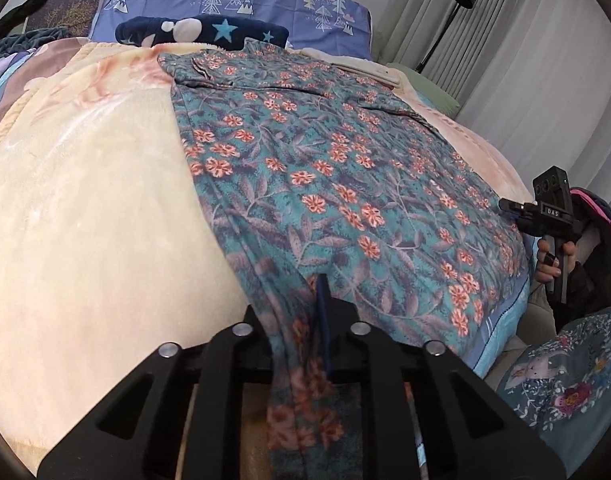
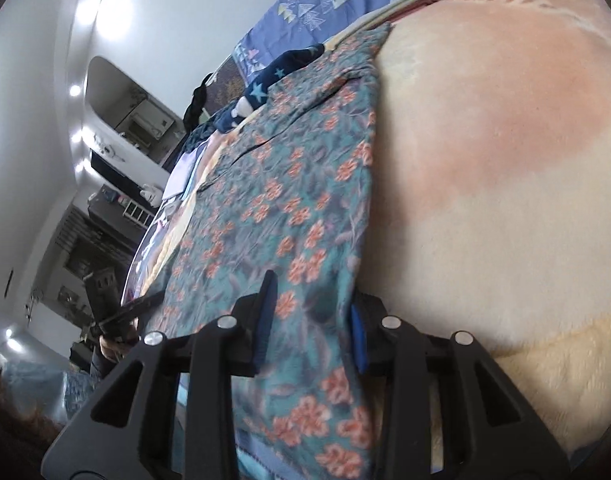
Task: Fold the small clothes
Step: 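Grasp the shirt hem with both grippers and lift it, then carry the hem with both grippers over toward the collar and open them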
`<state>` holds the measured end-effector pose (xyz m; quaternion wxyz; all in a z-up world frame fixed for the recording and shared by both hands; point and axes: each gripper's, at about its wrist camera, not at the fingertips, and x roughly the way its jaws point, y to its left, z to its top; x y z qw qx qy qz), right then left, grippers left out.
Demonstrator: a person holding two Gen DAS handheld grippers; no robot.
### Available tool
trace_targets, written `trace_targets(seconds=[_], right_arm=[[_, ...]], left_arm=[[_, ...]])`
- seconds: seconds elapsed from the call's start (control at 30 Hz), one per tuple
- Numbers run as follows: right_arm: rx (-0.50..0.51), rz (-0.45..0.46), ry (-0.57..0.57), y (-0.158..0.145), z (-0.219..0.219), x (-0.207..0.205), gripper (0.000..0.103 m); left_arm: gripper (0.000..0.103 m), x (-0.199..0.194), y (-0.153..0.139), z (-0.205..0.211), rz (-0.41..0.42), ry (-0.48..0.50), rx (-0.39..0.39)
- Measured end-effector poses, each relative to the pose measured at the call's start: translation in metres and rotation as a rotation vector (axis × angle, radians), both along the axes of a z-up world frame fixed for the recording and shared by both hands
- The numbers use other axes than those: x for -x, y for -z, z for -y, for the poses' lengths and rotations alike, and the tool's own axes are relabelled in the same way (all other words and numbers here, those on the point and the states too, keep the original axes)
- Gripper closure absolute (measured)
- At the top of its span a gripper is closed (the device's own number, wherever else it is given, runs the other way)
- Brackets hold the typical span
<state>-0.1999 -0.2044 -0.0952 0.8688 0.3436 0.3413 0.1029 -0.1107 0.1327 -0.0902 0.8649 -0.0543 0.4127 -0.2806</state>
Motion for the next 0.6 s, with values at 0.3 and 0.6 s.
trace_targets(seconds=[0.3, 0.6], right_arm=[[-0.031, 0.066, 0.008, -0.012, -0.003, 0.008, 0.100], [0.025, 0.434, 0.074, -0.125, 0.010, 0.019, 0.100]], left_arm=[[0.100, -0.001, -0.010, -0.003, 0.032, 0.003, 0.038], [0.100, 0.006, -0.139, -0.023, 0.401, -0.056, 0.228]])
